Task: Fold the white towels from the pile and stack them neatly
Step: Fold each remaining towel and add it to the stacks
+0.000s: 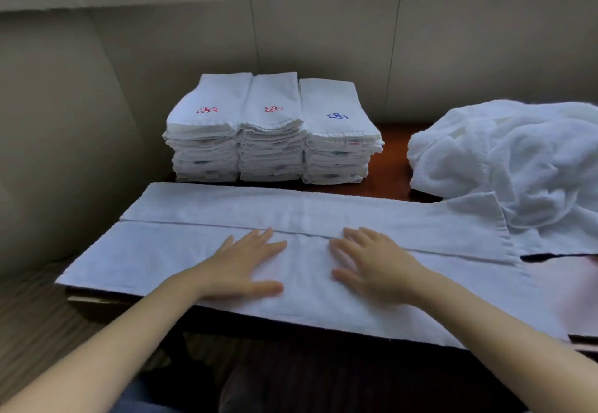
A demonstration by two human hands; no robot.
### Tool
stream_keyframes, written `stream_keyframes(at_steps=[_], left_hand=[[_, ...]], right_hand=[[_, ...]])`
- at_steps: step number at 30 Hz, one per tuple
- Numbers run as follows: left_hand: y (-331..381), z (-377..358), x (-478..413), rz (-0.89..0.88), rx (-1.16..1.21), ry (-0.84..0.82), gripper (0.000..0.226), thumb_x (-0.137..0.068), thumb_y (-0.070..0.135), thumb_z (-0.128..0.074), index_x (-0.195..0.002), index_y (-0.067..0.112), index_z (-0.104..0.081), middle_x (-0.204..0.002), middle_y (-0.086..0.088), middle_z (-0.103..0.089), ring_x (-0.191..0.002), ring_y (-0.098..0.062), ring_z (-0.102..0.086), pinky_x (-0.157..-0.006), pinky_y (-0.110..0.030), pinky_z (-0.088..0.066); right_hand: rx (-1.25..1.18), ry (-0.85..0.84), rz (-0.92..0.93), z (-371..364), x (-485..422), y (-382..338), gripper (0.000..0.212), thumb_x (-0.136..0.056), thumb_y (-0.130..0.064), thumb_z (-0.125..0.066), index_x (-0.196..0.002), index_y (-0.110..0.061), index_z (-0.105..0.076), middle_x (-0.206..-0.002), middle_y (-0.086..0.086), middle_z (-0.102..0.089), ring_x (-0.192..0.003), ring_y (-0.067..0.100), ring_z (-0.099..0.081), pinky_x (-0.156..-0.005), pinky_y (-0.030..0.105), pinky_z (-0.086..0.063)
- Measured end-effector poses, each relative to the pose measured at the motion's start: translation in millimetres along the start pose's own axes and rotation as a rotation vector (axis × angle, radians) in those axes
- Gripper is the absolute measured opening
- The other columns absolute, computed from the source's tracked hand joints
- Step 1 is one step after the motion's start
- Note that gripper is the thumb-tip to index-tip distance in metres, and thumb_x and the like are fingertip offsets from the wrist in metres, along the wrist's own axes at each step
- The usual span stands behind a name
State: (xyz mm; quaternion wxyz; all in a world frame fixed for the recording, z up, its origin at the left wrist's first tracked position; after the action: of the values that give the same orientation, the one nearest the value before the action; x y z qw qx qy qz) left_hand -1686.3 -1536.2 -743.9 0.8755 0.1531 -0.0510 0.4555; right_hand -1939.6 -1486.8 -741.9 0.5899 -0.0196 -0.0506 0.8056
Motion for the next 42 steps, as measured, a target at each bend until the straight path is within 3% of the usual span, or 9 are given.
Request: stream_keyframes(at_steps=[4,6,8,10,16,20,26,33,42], left_hand=[[8,-16,19,-0.145,-0.178,0.005,0.105,-0.066,0.081,-0.055,-0.14,0.056,0.016,-0.152,0.019,0.024,-0.138,-0.002,0.026,-0.114,-0.037,0.014],[6,-18,27,-0.196,-0.229,0.036,0.102,-0.069,0.076,-0.058,-0.137,0.057,0.015,-0.15,0.02,0.021,-0.138,-0.001,0.021,-0.113,-0.033,0.01],[7,-16,35,-0.24,-0.152,0.133,0.086,-0.077,0.062,-0.064,-0.144,0.051,-0.011,-0.154,0.019,-0.002,-0.141,0.0,-0.001,-0.116,-0.028,-0.005],[2,-7,41,-0.244,-0.026,0.333,0.054,-0.082,0.027,-0.067,-0.134,0.031,-0.054,-0.141,0.011,-0.047,-0.131,-0.007,-0.044,-0.103,-0.026,-0.039],[-75,54,47,0.282,-0.078,0.253,0.017,-0.088,0.019,-0.055,-0.086,0.034,-0.061,-0.093,0.013,-0.062,-0.094,-0.013,-0.056,-0.078,-0.03,-0.045],[-150,86,74,0.602,0.037,0.36,0.024,-0.087,0.018,-0.06,-0.069,0.034,-0.058,-0.086,0.001,-0.063,-0.082,-0.023,-0.06,-0.068,-0.032,-0.048],[-183,116,40,0.672,0.279,0.799,0.014,-0.086,0.022,-0.063,-0.074,0.027,-0.064,-0.082,-0.001,-0.065,-0.084,-0.025,-0.056,-0.067,-0.029,-0.038],[-217,93,-32,0.858,0.409,0.672,0.022,-0.088,0.026,-0.051,-0.071,0.014,-0.056,-0.086,-0.011,-0.061,-0.079,-0.031,-0.056,-0.063,-0.029,-0.038],[-211,78,-60,1.039,0.048,0.712,0.029,-0.099,0.025,-0.045,-0.123,0.009,-0.048,-0.128,-0.017,-0.05,-0.118,-0.036,-0.048,-0.092,-0.043,-0.038]], right_hand=[[0.056,-0.112,0.233,-14,26,-44,0.086,-0.083,-0.074,-0.034,-0.151,-0.032,-0.003,-0.16,0.005,-0.002,-0.146,0.029,0.001,-0.117,0.045,0.0],[0.135,-0.065,0.288,-13,33,-51,0.081,-0.086,-0.063,-0.043,-0.151,-0.026,-0.013,-0.158,0.011,-0.014,-0.144,0.034,-0.014,-0.116,0.046,-0.013],[0.127,0.114,0.324,-3,37,-53,0.052,-0.089,-0.048,-0.043,-0.13,-0.018,-0.052,-0.135,0.009,-0.052,-0.122,0.035,-0.05,-0.098,0.041,-0.046],[0.037,0.157,0.271,5,36,-50,0.025,-0.092,-0.03,-0.041,-0.103,-0.015,-0.057,-0.108,0.001,-0.061,-0.101,0.026,-0.059,-0.074,0.036,-0.05],[0.112,0.196,-0.123,28,13,-9,0.009,-0.091,-0.018,-0.043,-0.099,-0.023,-0.044,-0.097,-0.001,-0.061,-0.089,0.029,-0.059,-0.062,0.033,-0.037],[0.16,0.302,-0.263,55,-12,19,0.007,-0.093,-0.017,-0.044,-0.089,-0.022,-0.047,-0.078,0.0,-0.051,-0.07,0.026,-0.052,-0.053,0.03,-0.035],[0.169,0.328,-0.387,58,-72,53,0.009,-0.092,-0.013,-0.044,-0.087,-0.02,-0.049,-0.081,0.002,-0.055,-0.073,0.026,-0.054,-0.055,0.029,-0.037],[0.311,0.224,-0.414,19,-111,87,0.016,-0.096,-0.026,-0.031,-0.082,-0.024,-0.037,-0.097,-0.003,-0.064,-0.088,0.02,-0.063,-0.063,0.03,-0.04],[0.204,0.261,-0.457,11,-118,90,0.034,-0.099,-0.043,-0.024,-0.074,-0.023,-0.036,-0.077,-0.004,-0.053,-0.069,0.021,-0.05,-0.062,0.031,-0.038]])
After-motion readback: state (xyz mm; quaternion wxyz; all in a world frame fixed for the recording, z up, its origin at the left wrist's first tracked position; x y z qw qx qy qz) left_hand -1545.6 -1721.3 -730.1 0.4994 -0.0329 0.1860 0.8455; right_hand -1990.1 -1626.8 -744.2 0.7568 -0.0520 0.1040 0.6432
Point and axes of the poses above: each hand's wrist, its own x-axis away from the middle knuckle, its own z-axis out of the back of the hand, y = z × x, the point moved 2 cm from there along -x, towards the middle knuckle
